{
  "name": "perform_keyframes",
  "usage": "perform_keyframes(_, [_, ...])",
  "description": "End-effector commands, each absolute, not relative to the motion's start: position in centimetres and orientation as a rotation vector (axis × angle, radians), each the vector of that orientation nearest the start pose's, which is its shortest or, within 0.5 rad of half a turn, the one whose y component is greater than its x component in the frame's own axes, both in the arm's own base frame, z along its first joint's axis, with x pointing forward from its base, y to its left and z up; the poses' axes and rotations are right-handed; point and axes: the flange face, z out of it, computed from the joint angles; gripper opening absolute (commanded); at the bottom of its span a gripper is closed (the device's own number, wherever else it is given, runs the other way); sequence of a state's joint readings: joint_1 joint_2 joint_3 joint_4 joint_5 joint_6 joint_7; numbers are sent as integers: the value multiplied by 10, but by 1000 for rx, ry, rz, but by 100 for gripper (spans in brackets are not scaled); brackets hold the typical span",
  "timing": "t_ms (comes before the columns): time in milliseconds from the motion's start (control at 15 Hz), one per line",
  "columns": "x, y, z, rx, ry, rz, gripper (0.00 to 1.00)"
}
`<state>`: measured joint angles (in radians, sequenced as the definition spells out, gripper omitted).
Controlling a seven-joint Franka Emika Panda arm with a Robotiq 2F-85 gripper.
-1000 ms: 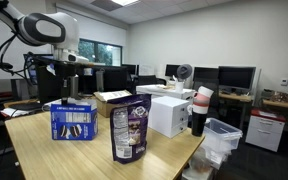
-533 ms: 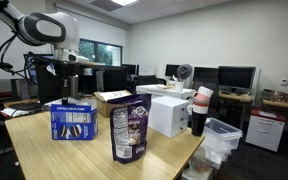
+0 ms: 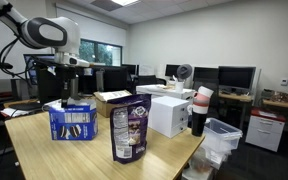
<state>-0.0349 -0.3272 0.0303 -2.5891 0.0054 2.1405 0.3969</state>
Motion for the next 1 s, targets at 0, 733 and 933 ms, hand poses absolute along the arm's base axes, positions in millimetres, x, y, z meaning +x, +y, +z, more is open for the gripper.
perform_keyframes(0, [408, 5, 355, -3091, 605, 197, 3])
perform_keyframes(733, [418, 1, 333, -3077, 606, 293, 4])
perform_keyframes(933, [419, 0, 329, -3074, 610, 309, 3])
